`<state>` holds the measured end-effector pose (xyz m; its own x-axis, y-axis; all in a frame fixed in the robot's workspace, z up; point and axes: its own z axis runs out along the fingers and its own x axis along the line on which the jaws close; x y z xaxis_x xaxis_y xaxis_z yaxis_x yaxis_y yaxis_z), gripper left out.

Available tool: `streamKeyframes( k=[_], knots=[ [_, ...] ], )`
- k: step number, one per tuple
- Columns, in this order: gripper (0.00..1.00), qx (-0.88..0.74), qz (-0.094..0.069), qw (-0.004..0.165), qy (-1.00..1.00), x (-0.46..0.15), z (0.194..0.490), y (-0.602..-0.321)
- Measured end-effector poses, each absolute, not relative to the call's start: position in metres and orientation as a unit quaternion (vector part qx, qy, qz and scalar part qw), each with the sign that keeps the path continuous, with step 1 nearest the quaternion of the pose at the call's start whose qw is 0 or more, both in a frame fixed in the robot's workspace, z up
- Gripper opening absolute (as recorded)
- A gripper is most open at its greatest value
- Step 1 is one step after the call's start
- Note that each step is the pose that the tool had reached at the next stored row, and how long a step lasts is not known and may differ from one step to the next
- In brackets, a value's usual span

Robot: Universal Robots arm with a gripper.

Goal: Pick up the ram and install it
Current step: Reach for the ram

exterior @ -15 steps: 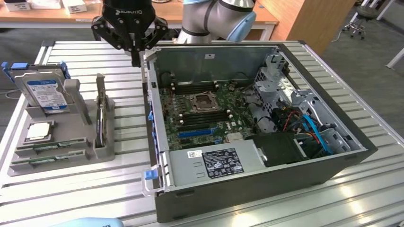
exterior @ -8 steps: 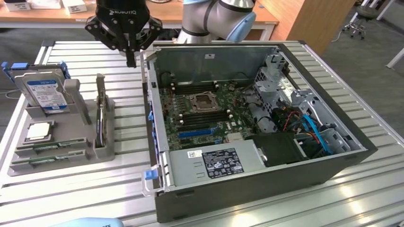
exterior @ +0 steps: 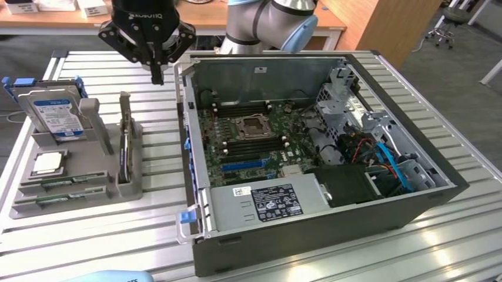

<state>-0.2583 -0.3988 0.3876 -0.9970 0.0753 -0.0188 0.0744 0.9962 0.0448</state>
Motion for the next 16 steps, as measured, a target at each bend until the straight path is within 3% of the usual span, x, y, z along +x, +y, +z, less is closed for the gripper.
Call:
streamKeyframes(
  k=[16],
  knots=[
    [0.10, 0.038, 0.022, 0.008, 0.999, -0.283, 0.384, -0.399]
  ],
)
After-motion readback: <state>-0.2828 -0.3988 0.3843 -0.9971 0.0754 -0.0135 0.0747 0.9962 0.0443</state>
